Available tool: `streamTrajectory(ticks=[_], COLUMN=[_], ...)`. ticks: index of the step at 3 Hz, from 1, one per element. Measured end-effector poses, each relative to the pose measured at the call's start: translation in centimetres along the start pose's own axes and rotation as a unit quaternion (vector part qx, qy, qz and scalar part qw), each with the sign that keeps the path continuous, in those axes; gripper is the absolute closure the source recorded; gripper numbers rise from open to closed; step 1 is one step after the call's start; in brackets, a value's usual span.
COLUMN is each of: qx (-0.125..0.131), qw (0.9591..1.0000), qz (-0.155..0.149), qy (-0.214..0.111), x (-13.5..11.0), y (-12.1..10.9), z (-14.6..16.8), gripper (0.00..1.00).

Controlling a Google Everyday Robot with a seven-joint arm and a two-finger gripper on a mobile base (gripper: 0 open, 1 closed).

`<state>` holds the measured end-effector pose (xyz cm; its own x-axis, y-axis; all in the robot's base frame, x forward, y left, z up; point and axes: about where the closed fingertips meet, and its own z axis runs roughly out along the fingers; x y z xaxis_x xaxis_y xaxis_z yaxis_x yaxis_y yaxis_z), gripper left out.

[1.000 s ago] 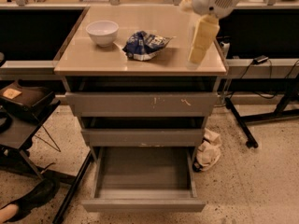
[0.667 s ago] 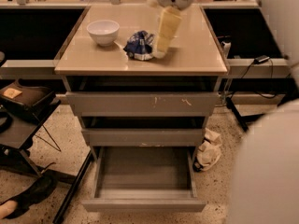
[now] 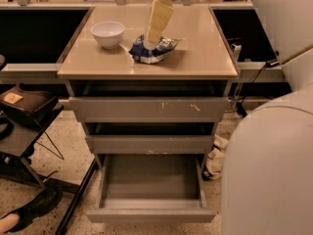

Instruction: Place blue chip bag into bottom drawer

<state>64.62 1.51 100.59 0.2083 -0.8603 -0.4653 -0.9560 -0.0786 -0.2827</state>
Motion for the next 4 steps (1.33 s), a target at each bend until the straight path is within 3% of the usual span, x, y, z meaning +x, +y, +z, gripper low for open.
streamTrajectory(ticks=[1, 2, 3, 4], qx=[0.024, 0.052, 0.086, 0.093], qw=[0.9985, 0.9941, 0.9890, 0.9883], qz=[0.049, 0.094, 0.120, 0.120], qy=[-0.006, 0.011, 0.016, 0.013], x=[3.3, 6.8, 8.6, 8.7], y=[-2.7, -7.0, -10.8, -11.4], z=[2.3, 6.1, 8.0, 7.9], gripper=[0.00, 0.00, 0.00, 0.00])
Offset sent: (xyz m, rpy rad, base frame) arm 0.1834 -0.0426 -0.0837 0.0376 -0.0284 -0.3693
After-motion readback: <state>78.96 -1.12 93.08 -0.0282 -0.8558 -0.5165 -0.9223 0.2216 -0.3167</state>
